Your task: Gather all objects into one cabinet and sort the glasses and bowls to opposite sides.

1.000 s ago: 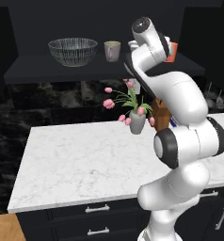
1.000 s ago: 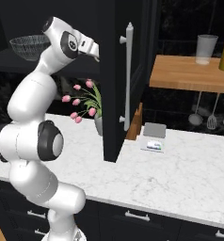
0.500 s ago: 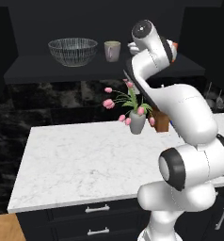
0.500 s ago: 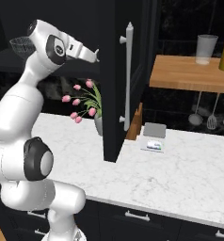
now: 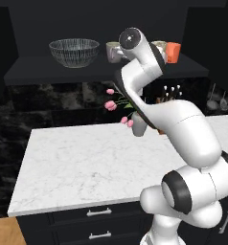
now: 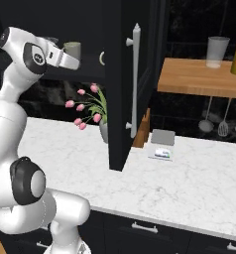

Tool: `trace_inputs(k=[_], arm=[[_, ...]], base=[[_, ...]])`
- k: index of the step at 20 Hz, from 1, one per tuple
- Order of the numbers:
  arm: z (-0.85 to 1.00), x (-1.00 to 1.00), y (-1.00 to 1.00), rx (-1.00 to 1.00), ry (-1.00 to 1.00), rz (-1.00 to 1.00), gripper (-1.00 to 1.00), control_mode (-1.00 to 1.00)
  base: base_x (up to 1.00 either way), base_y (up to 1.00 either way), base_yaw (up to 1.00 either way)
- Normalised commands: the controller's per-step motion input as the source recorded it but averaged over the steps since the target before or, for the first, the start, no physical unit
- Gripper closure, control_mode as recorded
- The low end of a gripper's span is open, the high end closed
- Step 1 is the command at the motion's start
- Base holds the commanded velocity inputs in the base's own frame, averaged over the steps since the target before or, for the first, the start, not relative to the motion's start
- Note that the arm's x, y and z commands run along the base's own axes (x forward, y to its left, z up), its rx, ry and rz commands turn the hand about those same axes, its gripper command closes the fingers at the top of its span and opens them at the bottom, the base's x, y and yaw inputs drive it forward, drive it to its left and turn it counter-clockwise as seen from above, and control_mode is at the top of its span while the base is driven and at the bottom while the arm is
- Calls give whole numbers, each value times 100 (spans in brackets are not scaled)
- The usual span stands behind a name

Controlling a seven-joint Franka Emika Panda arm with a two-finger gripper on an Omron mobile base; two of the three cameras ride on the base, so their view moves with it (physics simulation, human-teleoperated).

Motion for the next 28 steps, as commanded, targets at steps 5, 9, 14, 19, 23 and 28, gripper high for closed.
trace_inputs(k=[5,9,14,19,23,28], arm=[[18,-8,43,0,2,12,-100,-100],[18,0,40,0,11,14,-100,-100],[0,0,27,-4,16,19,-100,-100],[-1,0,17,-7,4,18,-100,-100],[-5,1,0,-1,-1,3,-100,-100],[-25,0,0,0,-6,0,-100,-100]], base=[[0,0,0],[0,0,0],[0,0,0],[0,0,0],[0,0,0],[0,0,0]])
